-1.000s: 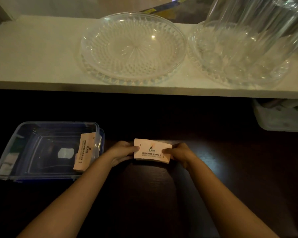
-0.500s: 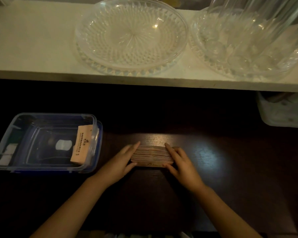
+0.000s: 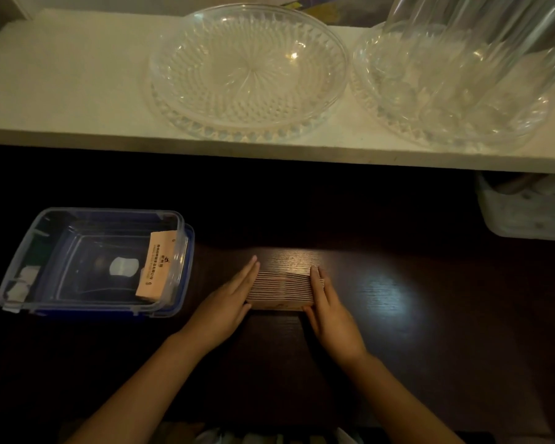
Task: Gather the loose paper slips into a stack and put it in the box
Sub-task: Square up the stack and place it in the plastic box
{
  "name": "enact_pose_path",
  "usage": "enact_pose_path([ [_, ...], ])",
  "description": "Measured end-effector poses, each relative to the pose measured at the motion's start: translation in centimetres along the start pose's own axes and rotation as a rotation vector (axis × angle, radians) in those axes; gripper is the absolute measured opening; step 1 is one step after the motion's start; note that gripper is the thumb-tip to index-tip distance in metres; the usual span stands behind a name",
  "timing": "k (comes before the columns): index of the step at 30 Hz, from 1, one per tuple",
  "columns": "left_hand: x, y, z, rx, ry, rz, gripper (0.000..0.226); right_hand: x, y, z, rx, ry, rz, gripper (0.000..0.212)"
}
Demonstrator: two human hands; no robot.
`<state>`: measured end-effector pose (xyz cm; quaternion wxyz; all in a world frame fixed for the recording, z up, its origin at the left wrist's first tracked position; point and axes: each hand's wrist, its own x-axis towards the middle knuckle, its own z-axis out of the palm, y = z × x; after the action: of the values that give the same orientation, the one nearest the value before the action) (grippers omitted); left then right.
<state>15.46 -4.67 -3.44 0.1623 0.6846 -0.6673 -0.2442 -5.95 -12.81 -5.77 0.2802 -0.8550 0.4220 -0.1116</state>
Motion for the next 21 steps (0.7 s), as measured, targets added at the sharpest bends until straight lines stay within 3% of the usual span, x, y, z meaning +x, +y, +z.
enact_pose_path([
  [3, 0.1, 0.0, 0.0, -0.167, -0.017, -0.080, 0.086, 0.0, -0.3, -0.4, 0.113, -0.002, 0.006, 0.072],
  [7, 0.6, -0.5, -1.0, -0.607, -0.025, -0.288, 0.074, 0.4, 0.2, -1.5, 0.250, -0.030, 0.042, 0.070],
  [15, -0.3, 0.2, -6.6, -0.837, -0.005, -0.322, 0.053, 1.2, -2.8, -6.2, 0.692, -0.110, 0.251, 0.052],
  [21, -1.7, 1.1, -9.6, -1.080, 0.218, -0.377, 0.033, 2.0, -7.2, -6.7, 0.999, -0.216, 0.376, 0.033],
])
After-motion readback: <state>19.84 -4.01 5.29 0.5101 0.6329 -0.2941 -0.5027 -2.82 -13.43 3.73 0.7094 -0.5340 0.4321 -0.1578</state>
